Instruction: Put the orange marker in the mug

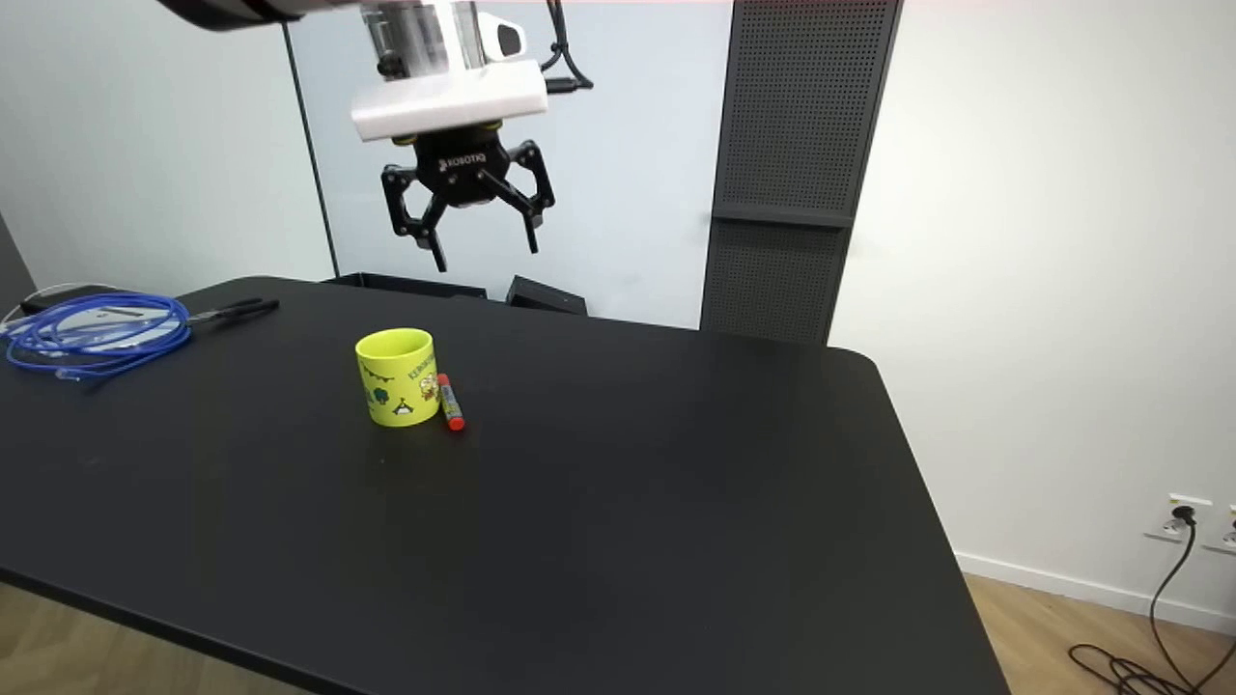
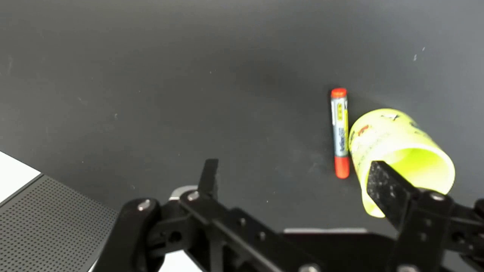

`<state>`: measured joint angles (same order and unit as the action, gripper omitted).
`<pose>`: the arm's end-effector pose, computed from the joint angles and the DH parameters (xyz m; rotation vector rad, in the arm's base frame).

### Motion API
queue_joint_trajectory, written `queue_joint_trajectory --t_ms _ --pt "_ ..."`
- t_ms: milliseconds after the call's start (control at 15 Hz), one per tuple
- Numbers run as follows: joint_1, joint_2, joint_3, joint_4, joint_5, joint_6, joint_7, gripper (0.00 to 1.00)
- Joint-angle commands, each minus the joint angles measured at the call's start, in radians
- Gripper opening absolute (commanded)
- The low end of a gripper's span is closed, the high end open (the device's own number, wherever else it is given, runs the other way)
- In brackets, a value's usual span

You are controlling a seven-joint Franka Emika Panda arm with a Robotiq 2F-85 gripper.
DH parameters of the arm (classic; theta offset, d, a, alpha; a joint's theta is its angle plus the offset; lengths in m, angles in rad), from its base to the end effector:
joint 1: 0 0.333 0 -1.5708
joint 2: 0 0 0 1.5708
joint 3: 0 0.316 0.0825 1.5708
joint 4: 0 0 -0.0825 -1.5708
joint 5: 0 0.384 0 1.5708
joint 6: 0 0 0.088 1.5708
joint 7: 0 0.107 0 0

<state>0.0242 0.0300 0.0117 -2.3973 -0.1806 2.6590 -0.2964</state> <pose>0.5152 0.0236 0.3261 2.9069 0.7154 0.3246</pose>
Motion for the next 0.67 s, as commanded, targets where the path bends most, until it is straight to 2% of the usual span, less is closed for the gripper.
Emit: queue_joint_trajectory --t_ms 0,67,133,400,467,600 --pt "0.007 0.092 0.001 0.000 -0.024 0.225 0.184 1.00" --pt "0.010 0.116 0.003 -0.001 0.008 0.268 0.205 1.00" --pt "0.000 0.079 0.008 -0.007 0.006 0.202 0.116 1.00" --pt "-0.001 0.099 0.008 -0.007 0.006 0.220 0.116 1.00" --pt "0.002 0.096 -0.011 0.002 -0.045 0.184 0.122 1.00" --pt "-0.024 0.125 0.039 0.008 0.052 0.125 -0.031 1.00"
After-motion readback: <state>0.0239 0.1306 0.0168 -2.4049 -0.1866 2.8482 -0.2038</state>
